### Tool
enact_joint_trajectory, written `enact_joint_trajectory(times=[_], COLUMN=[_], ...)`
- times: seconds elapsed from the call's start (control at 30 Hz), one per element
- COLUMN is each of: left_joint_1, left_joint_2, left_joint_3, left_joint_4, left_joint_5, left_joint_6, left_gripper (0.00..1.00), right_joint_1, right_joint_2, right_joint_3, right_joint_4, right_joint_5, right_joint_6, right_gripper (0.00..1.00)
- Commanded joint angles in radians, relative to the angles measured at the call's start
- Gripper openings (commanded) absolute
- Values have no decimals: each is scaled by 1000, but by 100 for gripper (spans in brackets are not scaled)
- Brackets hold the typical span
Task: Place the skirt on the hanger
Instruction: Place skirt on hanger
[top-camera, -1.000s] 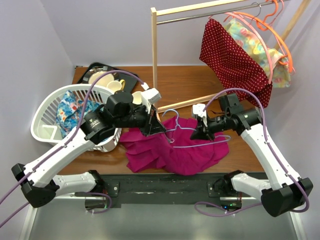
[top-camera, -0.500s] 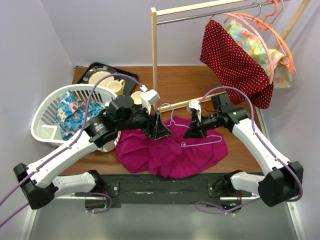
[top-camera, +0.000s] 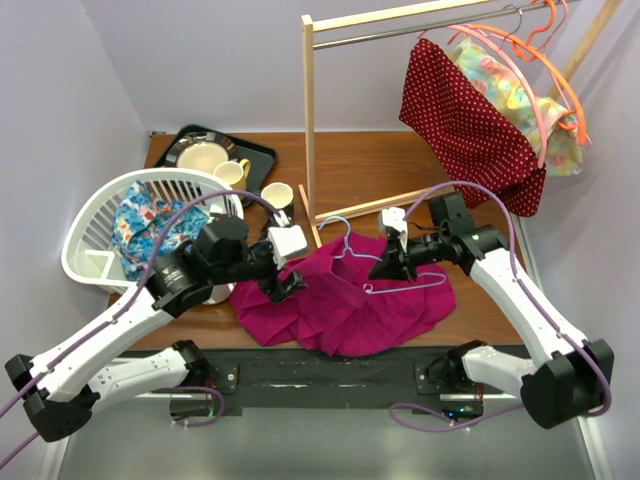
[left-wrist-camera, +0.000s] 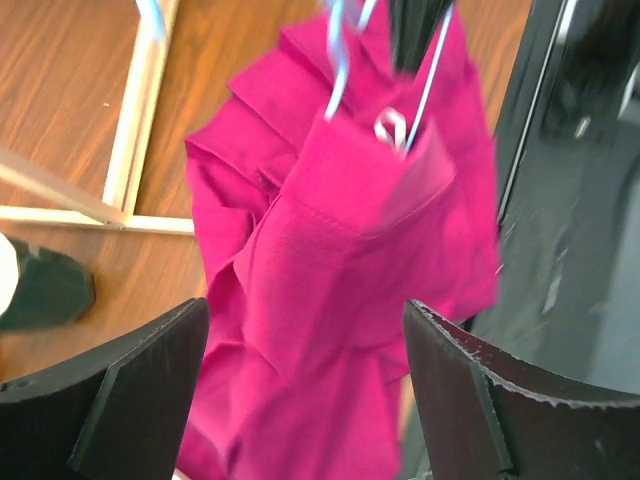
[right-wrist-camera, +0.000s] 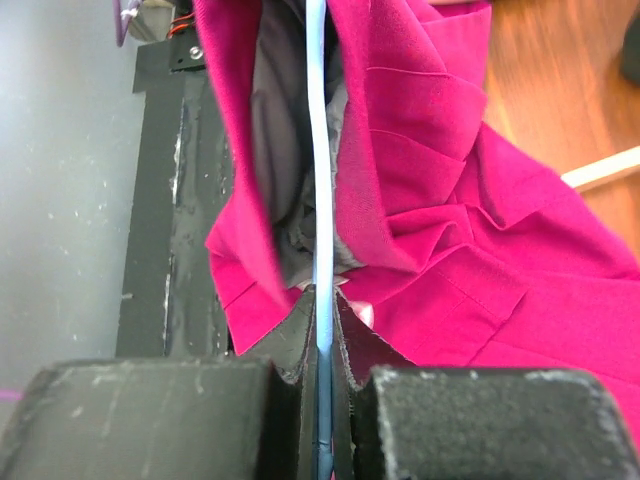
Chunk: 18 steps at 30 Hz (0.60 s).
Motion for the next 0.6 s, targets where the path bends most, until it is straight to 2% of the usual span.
enact_joint_trajectory(times=[0.0,0.17,0.33,0.47,0.53,0.57], left_joint_1=[-1,-1,0,0,0,0], left_joint_2=[47,90,90,76,75,73], left_joint_3=[-53,-64,-106,-162,-205,-213], left_joint_4=[132,210,235,255,301,311], left_joint_5=[83,172,281,314,332,344], left_joint_6=[234,231,208,170,148,135], left_gripper=[83,83,79,72,65,56], right_joint_1=[0,2,0,0,0,2], right_joint_2=[-62,-77,-94,-94,-87,-82], right_joint_3=[53,85,98,134,151,159], right_joint_4=[-132,-243,-240,-231,-234,-242], right_joint_5=[-65,-68,-74,-87,-100,-102], right_joint_6=[-184,-289,-278,-249,-246,-243], right_gripper=[0,0,0,0,0,0])
